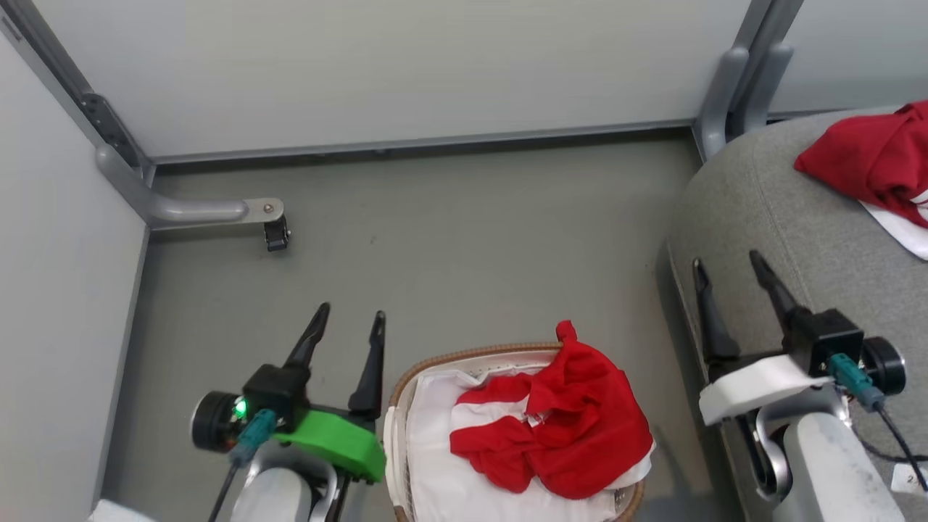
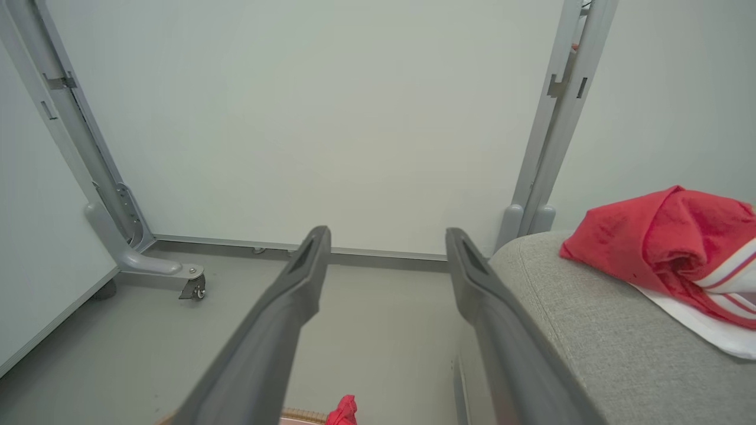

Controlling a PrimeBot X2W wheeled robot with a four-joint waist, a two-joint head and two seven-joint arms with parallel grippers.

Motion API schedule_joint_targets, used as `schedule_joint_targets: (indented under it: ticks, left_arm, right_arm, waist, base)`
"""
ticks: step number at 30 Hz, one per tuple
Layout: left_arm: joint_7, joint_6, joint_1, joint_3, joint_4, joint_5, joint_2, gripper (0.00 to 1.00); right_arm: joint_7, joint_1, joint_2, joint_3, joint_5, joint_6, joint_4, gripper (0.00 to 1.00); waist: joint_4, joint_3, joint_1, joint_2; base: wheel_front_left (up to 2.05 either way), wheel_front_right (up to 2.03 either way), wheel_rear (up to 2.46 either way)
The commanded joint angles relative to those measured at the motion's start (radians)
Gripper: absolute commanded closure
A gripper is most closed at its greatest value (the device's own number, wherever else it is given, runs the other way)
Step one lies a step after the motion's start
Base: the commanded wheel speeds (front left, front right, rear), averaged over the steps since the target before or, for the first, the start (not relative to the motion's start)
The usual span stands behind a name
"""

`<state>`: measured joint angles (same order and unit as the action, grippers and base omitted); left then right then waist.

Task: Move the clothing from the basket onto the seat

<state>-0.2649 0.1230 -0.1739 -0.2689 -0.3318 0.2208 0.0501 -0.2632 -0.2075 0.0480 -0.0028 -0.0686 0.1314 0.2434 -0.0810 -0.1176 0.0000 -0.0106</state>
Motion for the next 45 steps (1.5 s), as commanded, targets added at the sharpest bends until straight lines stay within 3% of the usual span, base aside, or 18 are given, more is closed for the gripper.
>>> schedule_joint_targets:
  ticks: [1,18,28,34,45]
  left_arm:
    - [0.001,0.003,-0.050,-0.030,-0.029,-0.019,0.001,0.00]
    - [0.001,0.009,-0.443,-0.502,-0.490,0.025,0.003,0.00]
    - [0.001,-0.002,-0.617,-0.679,-0.605,0.047,0.003,0.00]
    - [0.008,-0.019,-0.708,-0.732,-0.663,0.071,0.004,0.00]
    - [0.041,-0.025,-0.787,-0.713,-0.769,0.193,0.003,0.00]
  right_arm:
    - [-0.002,-0.034,0.005,-0.017,0.017,-0.001,-0.016,0.00]
    - [-0.002,-0.244,0.004,-0.129,0.077,-0.001,-0.221,0.00]
    - [-0.002,-0.311,0.003,-0.097,0.044,-0.001,-0.304,0.00]
    - [-0.002,-0.349,0.003,-0.068,0.025,-0.001,-0.343,0.00]
    - [-0.002,-0.380,0.003,-0.047,-0.005,-0.001,-0.386,0.00]
  waist:
    - [0.030,-0.110,0.0000,0.0106]
    - [0.165,-0.516,0.0000,0.0106]
    - [0.238,-0.671,0.0000,0.0106]
    - [0.276,-0.744,0.0000,0.0106]
    - [0.320,-0.822,0.0000,0.0106]
  base:
    - [0.00,0.00,0.00]
    - [0.00,0.00,0.00]
    - [0.00,0.00,0.00]
    - [0.00,0.00,0.00]
    - [0.00,0.00,0.00]
